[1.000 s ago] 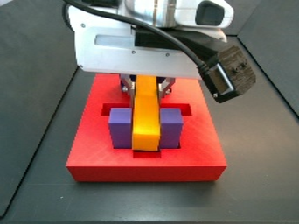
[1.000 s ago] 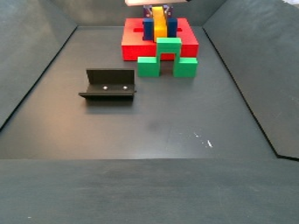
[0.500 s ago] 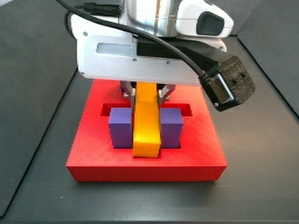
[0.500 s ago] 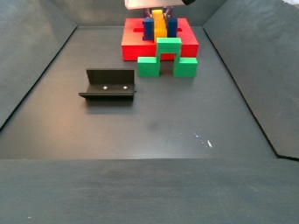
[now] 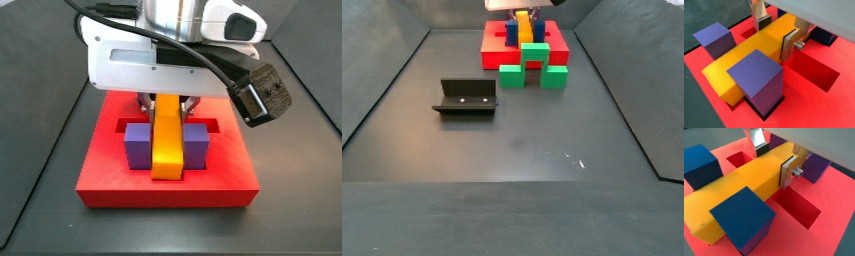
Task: Pick up the yellow object. Move up. Move to above the board. Insert the yellow object.
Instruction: Insert the yellow object.
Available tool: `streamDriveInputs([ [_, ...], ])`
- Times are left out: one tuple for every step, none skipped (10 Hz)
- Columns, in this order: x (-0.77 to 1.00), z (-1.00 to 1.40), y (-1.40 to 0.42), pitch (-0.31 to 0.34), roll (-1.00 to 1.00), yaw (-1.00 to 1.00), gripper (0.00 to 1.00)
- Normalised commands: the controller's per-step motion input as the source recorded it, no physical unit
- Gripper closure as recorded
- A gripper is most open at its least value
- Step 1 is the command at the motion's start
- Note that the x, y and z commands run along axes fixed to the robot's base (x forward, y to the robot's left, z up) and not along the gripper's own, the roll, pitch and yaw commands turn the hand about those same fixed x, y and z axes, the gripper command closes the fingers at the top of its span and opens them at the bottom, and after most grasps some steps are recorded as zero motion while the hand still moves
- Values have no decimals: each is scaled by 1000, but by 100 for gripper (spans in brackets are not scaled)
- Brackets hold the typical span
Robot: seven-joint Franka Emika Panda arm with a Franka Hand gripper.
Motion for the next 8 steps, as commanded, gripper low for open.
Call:
streamDriveInputs([
  [-37,-71,0,-34,-16,0,100],
  [0,-111,0,-41,-13,51,100],
  [49,-206,0,0,0,60,100],
  [154,-326,-63,0,49,66,100],
  [117,-331,-69,0,77,74,100],
  [0,-334,-46,0,80,66,100],
  [-260,-237,0,-43,-10,0,100],
  [9,-289,0,-43,0,20,100],
])
